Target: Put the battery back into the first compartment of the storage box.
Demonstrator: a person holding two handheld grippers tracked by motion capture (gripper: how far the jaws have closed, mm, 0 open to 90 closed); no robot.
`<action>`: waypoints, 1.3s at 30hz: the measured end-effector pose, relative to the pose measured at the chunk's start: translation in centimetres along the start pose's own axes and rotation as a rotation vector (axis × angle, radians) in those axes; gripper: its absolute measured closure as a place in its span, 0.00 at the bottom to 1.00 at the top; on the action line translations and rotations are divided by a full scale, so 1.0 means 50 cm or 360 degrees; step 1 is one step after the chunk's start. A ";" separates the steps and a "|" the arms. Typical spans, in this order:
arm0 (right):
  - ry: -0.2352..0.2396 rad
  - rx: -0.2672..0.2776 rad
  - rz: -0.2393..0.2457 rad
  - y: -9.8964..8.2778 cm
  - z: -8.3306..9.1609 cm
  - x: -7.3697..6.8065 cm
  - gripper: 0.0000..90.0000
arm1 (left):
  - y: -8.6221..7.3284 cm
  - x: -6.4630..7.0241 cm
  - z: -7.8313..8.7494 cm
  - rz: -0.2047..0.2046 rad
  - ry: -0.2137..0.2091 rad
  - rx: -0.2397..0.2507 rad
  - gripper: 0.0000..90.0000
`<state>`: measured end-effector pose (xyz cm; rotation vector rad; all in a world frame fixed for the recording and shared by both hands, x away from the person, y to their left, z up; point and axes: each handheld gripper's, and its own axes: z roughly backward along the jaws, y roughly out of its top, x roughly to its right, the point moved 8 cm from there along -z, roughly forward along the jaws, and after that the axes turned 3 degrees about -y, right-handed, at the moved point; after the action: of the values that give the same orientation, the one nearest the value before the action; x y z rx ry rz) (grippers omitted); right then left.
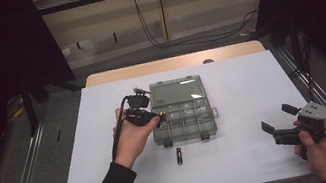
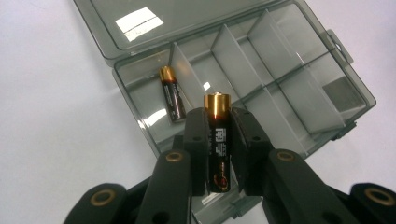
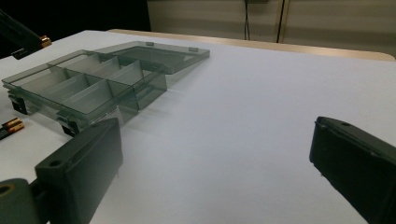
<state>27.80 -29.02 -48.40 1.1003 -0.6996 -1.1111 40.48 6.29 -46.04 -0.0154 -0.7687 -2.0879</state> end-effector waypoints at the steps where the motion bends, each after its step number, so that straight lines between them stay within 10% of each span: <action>1: -0.0001 0.0000 0.0000 0.000 0.000 0.000 0.02 | 0.003 -0.002 -0.001 0.0007 -0.0003 0.0009 0.86; 39: -0.0003 -0.0004 -0.0003 -0.002 0.000 0.001 0.02 | 0.041 -0.045 -0.059 0.0061 0.0065 -0.0038 0.86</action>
<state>27.79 -29.06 -48.47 1.0981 -0.6983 -1.1146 44.16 5.55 -48.01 -0.0006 -0.7141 -2.0548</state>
